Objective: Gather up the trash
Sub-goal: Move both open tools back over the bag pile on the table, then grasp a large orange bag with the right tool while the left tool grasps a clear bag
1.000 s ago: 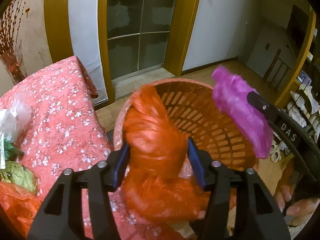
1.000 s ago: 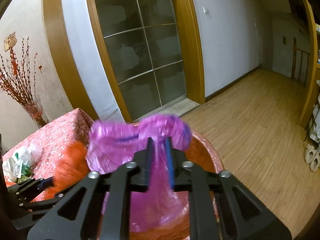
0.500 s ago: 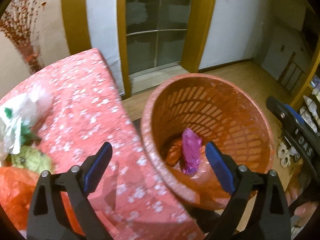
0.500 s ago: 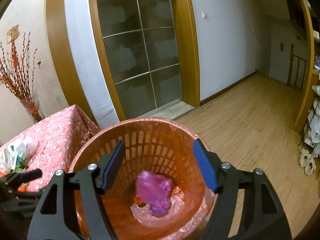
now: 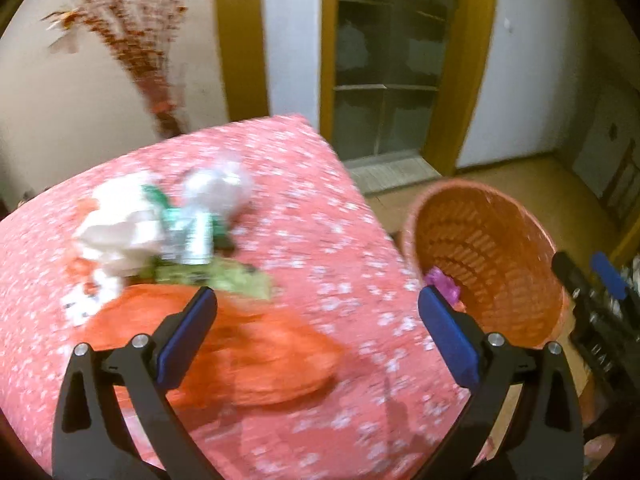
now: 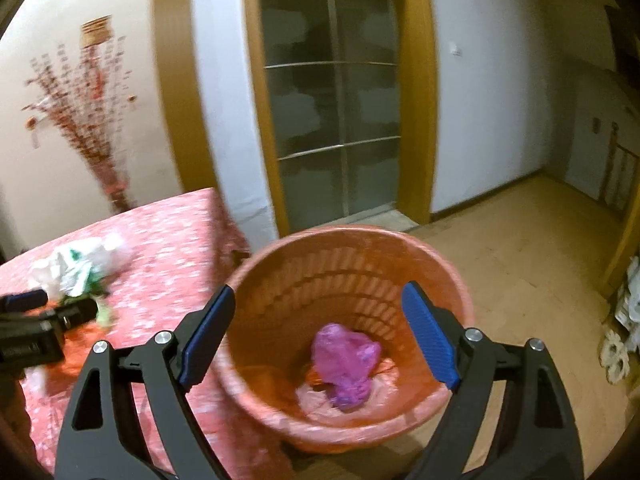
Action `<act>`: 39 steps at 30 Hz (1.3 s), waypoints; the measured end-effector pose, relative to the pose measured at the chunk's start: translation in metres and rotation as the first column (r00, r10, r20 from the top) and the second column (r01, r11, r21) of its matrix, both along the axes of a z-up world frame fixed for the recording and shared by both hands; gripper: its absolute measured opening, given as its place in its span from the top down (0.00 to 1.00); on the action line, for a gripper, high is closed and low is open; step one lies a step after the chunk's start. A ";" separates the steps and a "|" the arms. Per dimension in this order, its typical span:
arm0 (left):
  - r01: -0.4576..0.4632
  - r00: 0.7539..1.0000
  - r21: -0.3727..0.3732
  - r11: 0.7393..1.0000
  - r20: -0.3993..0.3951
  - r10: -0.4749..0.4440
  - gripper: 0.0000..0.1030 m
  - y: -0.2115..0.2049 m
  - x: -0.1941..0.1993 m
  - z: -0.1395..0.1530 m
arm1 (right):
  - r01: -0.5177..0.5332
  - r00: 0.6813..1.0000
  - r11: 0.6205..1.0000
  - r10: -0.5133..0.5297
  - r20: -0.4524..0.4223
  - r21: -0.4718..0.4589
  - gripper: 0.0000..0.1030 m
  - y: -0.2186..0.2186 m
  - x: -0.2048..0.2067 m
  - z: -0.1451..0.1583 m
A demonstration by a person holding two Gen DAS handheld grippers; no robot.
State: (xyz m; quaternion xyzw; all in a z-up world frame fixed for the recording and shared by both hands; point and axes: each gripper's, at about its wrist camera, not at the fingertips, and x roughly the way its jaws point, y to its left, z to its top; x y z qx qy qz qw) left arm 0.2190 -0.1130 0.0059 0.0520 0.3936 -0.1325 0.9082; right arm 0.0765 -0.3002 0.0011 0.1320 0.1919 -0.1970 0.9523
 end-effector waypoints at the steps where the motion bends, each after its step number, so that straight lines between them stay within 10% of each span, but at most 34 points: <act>1: -0.017 1.000 -0.011 1.000 0.007 0.017 0.04 0.012 -0.003 0.005 | -0.030 1.000 1.000 0.030 0.002 -0.004 0.18 0.010 0.003 0.003; 13: -0.349 0.932 -0.034 0.936 0.090 0.351 0.04 0.192 -0.028 0.025 | -0.371 0.929 0.929 0.371 0.000 0.017 0.18 0.127 0.043 0.019; 24: -0.418 0.904 -0.044 0.907 0.074 0.421 0.04 0.266 -0.059 -0.014 | -0.498 0.859 0.864 0.503 -0.095 0.075 0.24 0.195 0.095 0.002; 34: -0.376 0.926 -0.041 0.926 0.016 0.377 0.04 0.262 -0.065 -0.035 | -0.506 0.833 0.856 0.517 -0.200 0.106 0.76 0.200 0.100 -0.024; 39: -0.336 0.941 -0.086 0.938 -0.070 0.330 0.04 0.249 -0.058 -0.044 | -0.475 0.861 0.876 0.482 -0.162 0.081 0.81 0.186 0.081 -0.010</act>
